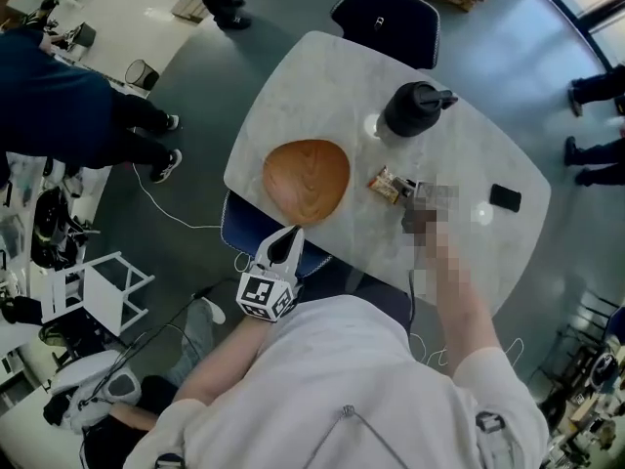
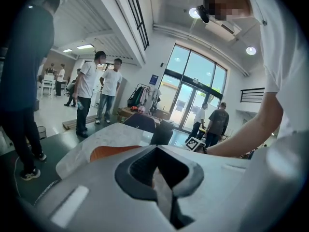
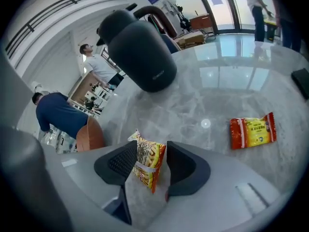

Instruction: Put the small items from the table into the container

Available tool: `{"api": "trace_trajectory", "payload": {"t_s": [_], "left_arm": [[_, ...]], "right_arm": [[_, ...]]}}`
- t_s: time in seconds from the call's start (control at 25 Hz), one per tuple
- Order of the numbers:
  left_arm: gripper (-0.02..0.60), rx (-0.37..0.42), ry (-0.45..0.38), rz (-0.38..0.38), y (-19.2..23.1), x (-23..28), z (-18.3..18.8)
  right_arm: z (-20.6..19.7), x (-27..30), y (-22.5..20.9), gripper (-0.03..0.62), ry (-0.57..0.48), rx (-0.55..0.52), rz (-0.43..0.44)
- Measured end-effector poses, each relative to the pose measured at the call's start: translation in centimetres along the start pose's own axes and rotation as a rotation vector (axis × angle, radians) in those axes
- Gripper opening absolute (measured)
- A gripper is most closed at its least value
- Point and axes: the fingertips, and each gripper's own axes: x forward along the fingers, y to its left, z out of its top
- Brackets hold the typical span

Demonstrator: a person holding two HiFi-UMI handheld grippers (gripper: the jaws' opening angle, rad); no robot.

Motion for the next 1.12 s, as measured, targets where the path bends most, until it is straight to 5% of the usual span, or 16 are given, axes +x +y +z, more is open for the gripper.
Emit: {"api": "trace_trajectory", "payload": {"t_s": [0.28, 0.56, 0.92, 1.12], "left_arm": [[0.003, -0.003, -0.022, 0.017, 0.3, -0.9, 0.6], [0.003, 0.041, -0.066, -0.065, -1.1, 1.6, 3.7], [0.003, 0.152, -0.147, -0.268, -7.9, 7.4, 9.5], [0.003, 0.195, -0.149, -0.359, -12.8, 8.8, 10.1]], "right_arm": [[-0.1, -0.8, 4.2, 0.061, -0.029, -0.123, -0.043], [3.2, -10.8, 12.0, 0.054, -0.251, -0.349, -0.046], [4.3, -28.2, 16.2, 0.051, -0.700, -0.413, -0.121], [1.4, -32.9, 15.1, 0.051, -0.784, -0.419, -0.178]]}}
